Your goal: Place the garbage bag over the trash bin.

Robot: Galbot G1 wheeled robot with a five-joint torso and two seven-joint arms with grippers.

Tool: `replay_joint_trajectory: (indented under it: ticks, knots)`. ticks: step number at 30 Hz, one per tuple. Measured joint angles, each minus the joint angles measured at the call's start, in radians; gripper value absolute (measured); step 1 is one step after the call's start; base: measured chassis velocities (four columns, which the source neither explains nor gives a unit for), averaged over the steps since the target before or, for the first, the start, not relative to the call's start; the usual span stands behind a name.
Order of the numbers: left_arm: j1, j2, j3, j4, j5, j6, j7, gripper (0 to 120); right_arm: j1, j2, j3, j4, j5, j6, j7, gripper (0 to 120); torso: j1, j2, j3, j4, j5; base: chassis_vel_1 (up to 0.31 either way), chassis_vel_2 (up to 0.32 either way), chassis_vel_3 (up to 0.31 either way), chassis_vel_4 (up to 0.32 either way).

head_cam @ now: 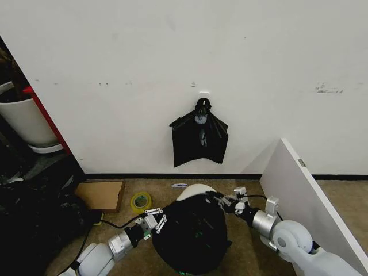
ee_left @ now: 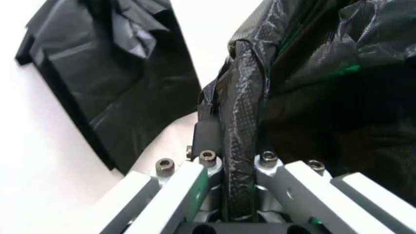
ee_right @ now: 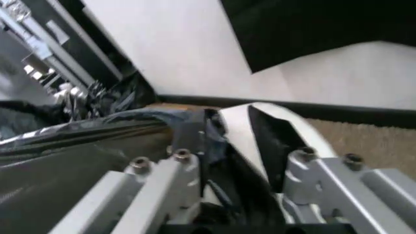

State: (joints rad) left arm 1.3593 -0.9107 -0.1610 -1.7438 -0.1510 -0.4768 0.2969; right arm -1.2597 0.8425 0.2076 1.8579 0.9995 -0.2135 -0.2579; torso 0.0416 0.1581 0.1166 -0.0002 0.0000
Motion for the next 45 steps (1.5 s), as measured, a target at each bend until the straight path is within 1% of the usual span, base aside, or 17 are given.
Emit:
replay_joint_trajectory:
  ticks: [3, 4, 6, 9, 10, 12, 14, 15, 16, 19, 22, 26, 28, 33, 38, 39, 45]
  knots:
    - [-0.003, 0.000, 0.002, 0.000, -0.003, 0.005, -0.007, 0, 0.009, -0.005, 0.019, -0.003, 0.014, -0.022, 0.034, 39, 0.000, 0.000, 0.000, 0.0000, 0.0000, 0.000, 0.000, 0.000, 0.000]
    - [-0.003, 0.000, 0.002, 0.000, -0.003, 0.005, -0.007, 0, 0.009, -0.005, 0.019, -0.003, 0.014, -0.022, 0.034, 39, 0.000, 0.000, 0.000, 0.0000, 0.0000, 0.000, 0.000, 0.000, 0.000]
    - [-0.003, -0.002, 0.005, -0.005, -0.006, 0.014, -0.026, 0, 0.010, -0.006, 0.035, 0.000, 0.021, -0.035, 0.065, 48, 0.000, 0.000, 0.000, 0.0000, 0.0001, 0.000, 0.000, 0.000, 0.000]
    - [-0.003, -0.011, 0.014, -0.011, -0.045, 0.081, -0.130, 0, -0.003, 0.003, 0.069, 0.054, 0.014, -0.045, 0.142, 61, 0.000, 0.000, 0.000, -0.0001, -0.0001, 0.000, 0.000, 0.000, 0.000]
    - [-0.003, -0.013, 0.015, -0.012, -0.055, 0.091, -0.143, 0, -0.005, 0.005, 0.072, 0.062, 0.009, -0.045, 0.154, 61, 0.000, 0.000, 0.000, -0.0001, -0.0001, 0.000, 0.000, 0.000, 0.000]
    - [-0.005, -0.038, 0.024, -0.024, -0.162, 0.163, -0.250, 0, -0.024, 0.017, 0.078, 0.134, -0.081, -0.048, 0.263, 72, 0.000, 0.000, 0.000, 0.0002, 0.0000, 0.000, 0.000, 0.000, 0.000]
    - [-0.005, -0.038, 0.024, -0.024, -0.162, 0.163, -0.250, 0, -0.024, 0.017, 0.078, 0.134, -0.081, -0.048, 0.263, 72, 0.000, 0.000, 0.000, 0.0002, 0.0000, 0.000, 0.000, 0.000, 0.000]
    - [-0.015, -0.065, 0.033, -0.044, -0.241, 0.220, -0.321, 0, -0.037, 0.027, 0.061, 0.200, -0.136, -0.075, 0.371, 71, 0.000, 0.000, 0.000, -0.0001, 0.0000, 0.000, 0.000, 0.000, 0.000]
    - [-0.019, -0.077, 0.036, -0.050, -0.264, 0.236, -0.343, 0, -0.043, 0.031, 0.054, 0.228, -0.155, -0.094, 0.405, 69, 0.000, 0.000, 0.000, -0.0002, 0.0000, 0.000, 0.000, 0.000, 0.000]
    - [-0.033, -0.115, 0.044, -0.068, -0.325, 0.289, -0.419, 0, -0.070, 0.053, 0.028, 0.331, -0.222, -0.156, 0.495, 54, 0.000, 0.000, 0.000, -0.0001, 0.0000, 0.000, 0.000, 0.000, 0.000]
    - [-0.034, -0.139, 0.046, -0.078, -0.346, 0.311, -0.457, 0, -0.096, 0.069, 0.014, 0.395, -0.254, -0.205, 0.531, 47, 0.000, 0.000, 0.000, 0.0000, 0.0000, 0.000, 0.000, 0.000, 0.000]
    - [-0.032, -0.178, 0.050, -0.084, -0.339, 0.331, -0.515, 0, -0.149, 0.093, -0.006, 0.495, -0.293, -0.274, 0.578, 29, 0.000, 0.000, 0.000, -0.0001, 0.0000, 0.000, 0.000, 0.000, 0.000]
    - [-0.032, -0.185, 0.052, -0.084, -0.337, 0.334, -0.527, 0, -0.156, 0.096, -0.007, 0.504, -0.299, -0.277, 0.579, 27, 0.000, 0.000, 0.000, -0.0001, 0.0000, 0.000, 0.000, 0.000, 0.000]
    - [-0.050, -0.229, 0.063, -0.073, -0.332, 0.350, -0.595, 0, -0.180, 0.113, -0.032, 0.535, -0.321, -0.322, 0.594, 3, 0.000, 0.000, 0.000, 0.0000, 0.0000, 0.000, 0.000, 0.000, 0.000]
    - [-0.064, -0.265, 0.093, -0.070, -0.319, 0.351, -0.615, 0, -0.170, 0.139, -0.094, 0.510, -0.365, -0.337, 0.612, 0, 0.000, 0.000, 0.000, -0.0001, 0.0001, 0.000, 0.000, 0.000, 0.000]
    - [-0.067, -0.279, 0.112, -0.067, -0.306, 0.351, -0.621, 0, -0.151, 0.163, -0.128, 0.489, -0.375, -0.345, 0.644, 0, 0.000, 0.000, 0.000, -0.0001, 0.0001, 0.000, 0.000, 0.000, 0.000]
    - [-0.067, -0.301, 0.138, -0.046, -0.273, 0.352, -0.630, 0, -0.111, 0.219, -0.167, 0.445, -0.374, -0.382, 0.720, 0, 0.000, 0.000, 0.000, 0.0000, 0.0000, 0.000, 0.000, 0.000, 0.000]
